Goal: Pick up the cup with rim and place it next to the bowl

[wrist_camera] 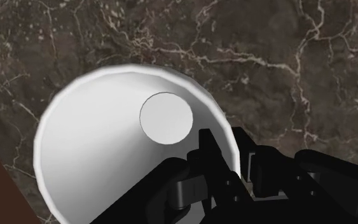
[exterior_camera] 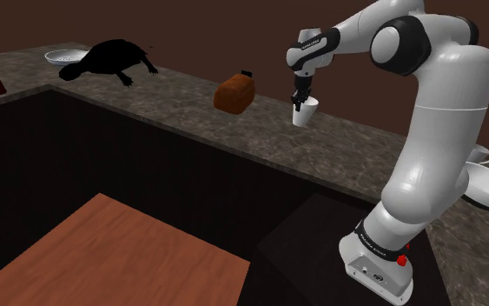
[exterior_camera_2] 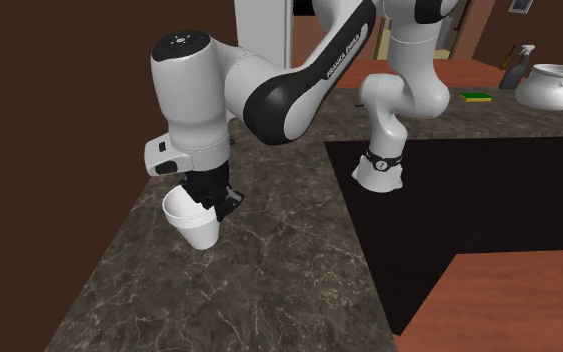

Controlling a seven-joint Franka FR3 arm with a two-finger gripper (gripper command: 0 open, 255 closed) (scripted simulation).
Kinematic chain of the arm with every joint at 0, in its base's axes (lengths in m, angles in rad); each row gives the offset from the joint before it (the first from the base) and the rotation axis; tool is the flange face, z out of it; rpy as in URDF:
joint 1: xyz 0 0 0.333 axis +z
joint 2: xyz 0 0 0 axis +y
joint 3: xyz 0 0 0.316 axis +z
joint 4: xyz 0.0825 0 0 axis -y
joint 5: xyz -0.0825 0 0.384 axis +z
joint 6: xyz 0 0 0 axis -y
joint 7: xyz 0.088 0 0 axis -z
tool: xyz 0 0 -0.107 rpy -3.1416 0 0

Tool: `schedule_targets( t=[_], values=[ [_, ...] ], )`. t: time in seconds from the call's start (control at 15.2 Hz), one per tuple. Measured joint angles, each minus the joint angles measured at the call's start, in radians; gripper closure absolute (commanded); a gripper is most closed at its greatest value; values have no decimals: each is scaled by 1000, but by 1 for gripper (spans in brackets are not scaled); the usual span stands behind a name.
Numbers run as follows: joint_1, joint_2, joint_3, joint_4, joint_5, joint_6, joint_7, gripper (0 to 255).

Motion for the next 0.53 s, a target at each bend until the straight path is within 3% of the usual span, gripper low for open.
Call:
schedule_targets(
  t=[0.53],
  values=[
    [1,-20,-2,23,-4,-45,-3,255]
  ],
)
